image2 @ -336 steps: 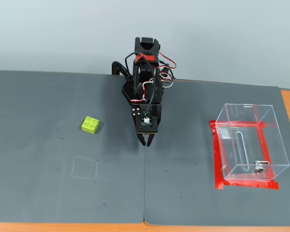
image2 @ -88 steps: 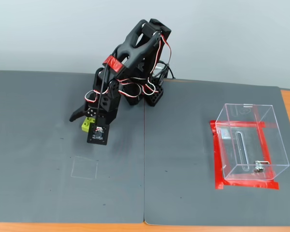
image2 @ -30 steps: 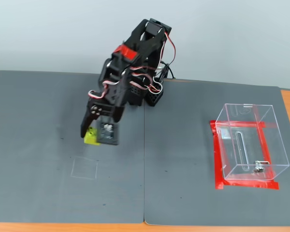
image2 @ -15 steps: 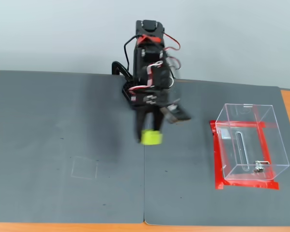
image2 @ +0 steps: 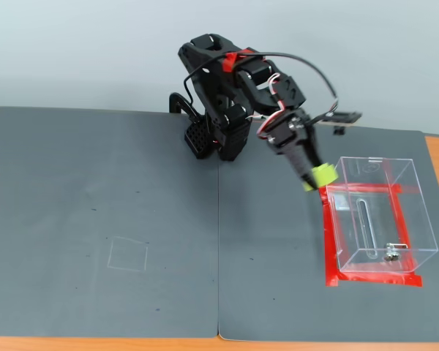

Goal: Pick the green lego block and place it into the transparent box

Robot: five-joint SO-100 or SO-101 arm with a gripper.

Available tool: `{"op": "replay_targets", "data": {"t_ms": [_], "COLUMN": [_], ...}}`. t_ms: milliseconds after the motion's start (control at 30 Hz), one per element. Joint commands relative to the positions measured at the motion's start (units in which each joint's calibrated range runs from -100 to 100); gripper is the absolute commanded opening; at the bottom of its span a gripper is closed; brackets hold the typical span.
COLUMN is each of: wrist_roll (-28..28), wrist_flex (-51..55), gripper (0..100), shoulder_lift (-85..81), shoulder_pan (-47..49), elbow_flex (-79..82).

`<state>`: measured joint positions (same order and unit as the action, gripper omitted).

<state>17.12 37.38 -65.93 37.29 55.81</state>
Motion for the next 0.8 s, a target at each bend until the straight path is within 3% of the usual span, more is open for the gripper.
{"op": "replay_targets", "data": {"t_ms": [0, 333, 767], "wrist_roll": [-0.7, -1.2, -1.6], "wrist_flex": [-1.8, -6.7, -11.5], "gripper": [13, 13, 13], "shoulder_lift": [1.7, 8.0, 25.2], "shoulder_pan": [5.2, 15.7, 17.8], "elbow_flex": [-0.6, -1.0, -10.7]}}
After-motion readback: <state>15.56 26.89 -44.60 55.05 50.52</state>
